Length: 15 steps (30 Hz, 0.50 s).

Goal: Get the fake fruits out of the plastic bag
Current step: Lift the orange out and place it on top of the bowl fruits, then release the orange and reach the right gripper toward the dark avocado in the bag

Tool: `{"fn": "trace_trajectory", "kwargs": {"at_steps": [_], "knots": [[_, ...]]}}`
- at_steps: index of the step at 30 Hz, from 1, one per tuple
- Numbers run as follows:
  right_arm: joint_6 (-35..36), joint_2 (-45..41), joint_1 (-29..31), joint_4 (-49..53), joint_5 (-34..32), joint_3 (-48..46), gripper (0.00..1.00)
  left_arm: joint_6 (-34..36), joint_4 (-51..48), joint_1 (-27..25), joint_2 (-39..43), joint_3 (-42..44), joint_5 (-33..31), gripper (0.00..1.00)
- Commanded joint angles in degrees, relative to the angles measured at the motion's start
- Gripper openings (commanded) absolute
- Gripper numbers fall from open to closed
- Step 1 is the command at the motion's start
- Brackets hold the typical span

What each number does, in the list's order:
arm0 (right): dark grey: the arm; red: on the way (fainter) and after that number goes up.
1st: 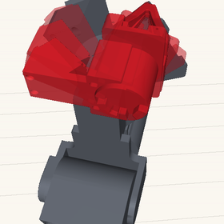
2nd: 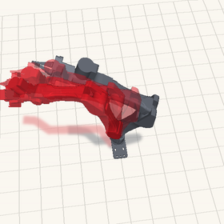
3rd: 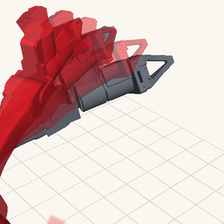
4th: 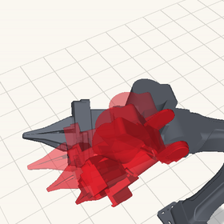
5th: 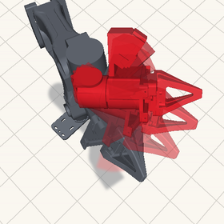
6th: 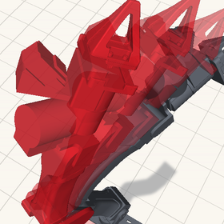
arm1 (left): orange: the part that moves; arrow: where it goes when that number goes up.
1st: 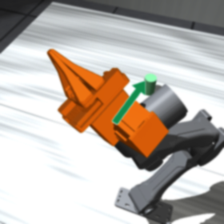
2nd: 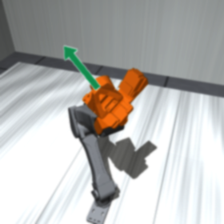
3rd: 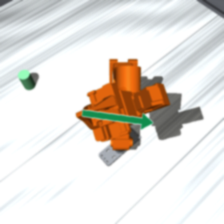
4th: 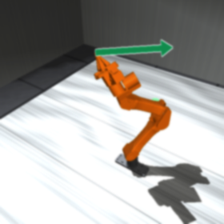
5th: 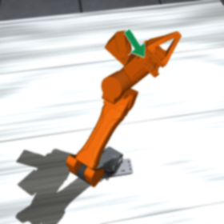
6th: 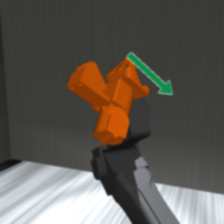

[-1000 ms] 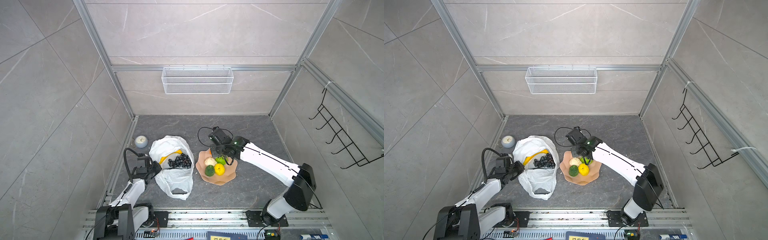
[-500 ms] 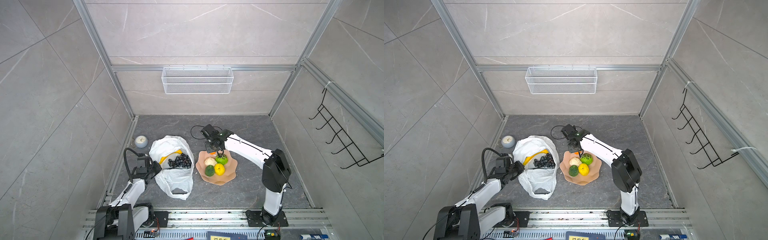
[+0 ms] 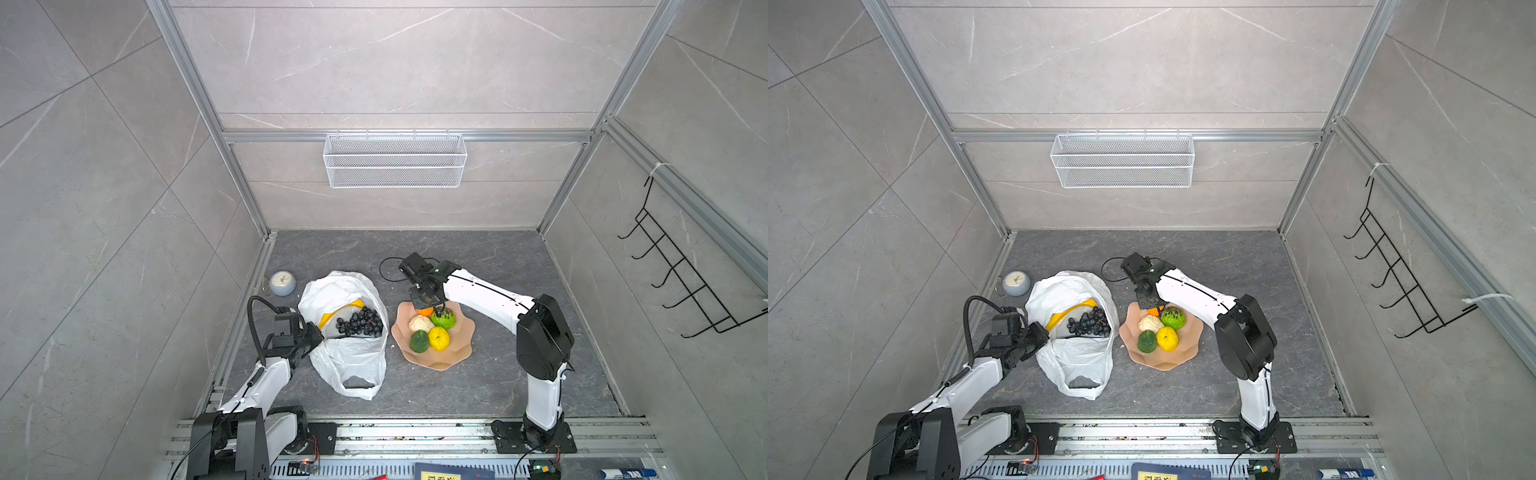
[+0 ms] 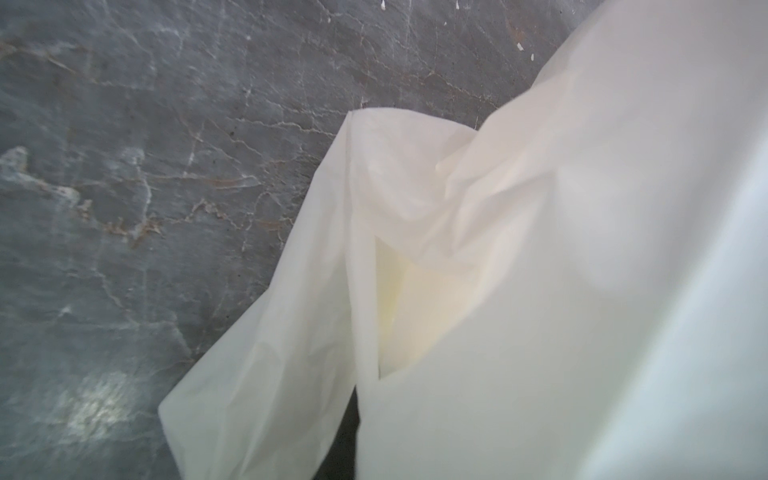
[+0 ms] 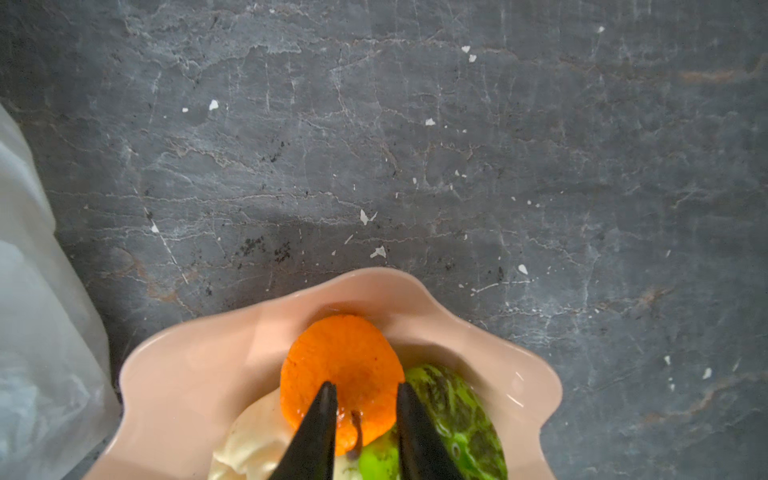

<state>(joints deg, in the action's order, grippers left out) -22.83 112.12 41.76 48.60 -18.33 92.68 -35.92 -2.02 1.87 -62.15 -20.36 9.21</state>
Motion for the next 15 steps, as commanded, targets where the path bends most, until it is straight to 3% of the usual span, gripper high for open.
{"fn": "trace_trajectory", "kwargs": {"at_steps": [1,5,11,15], "knots": [[0.3,-2.8,0.2,0.6,-1.5,-0.4,0.38,1.7,1.4,-0.3,1.4,-1.1,0.5,0.11],[0.3,-7.3,2.3,1.1,-5.0,-1.2,0.47,2.3,1.4,-0.5,2.6,-1.2,0.7,0.07],[-1.8,-14.0,10.4,0.7,-11.3,-1.0,0.50,0.8,0.2,-2.0,5.5,-4.9,-1.9,0.00],[-3.1,-17.2,16.6,-6.4,-8.5,-2.6,0.50,1.2,0.9,-5.5,4.3,-11.1,-2.6,0.00]]}}
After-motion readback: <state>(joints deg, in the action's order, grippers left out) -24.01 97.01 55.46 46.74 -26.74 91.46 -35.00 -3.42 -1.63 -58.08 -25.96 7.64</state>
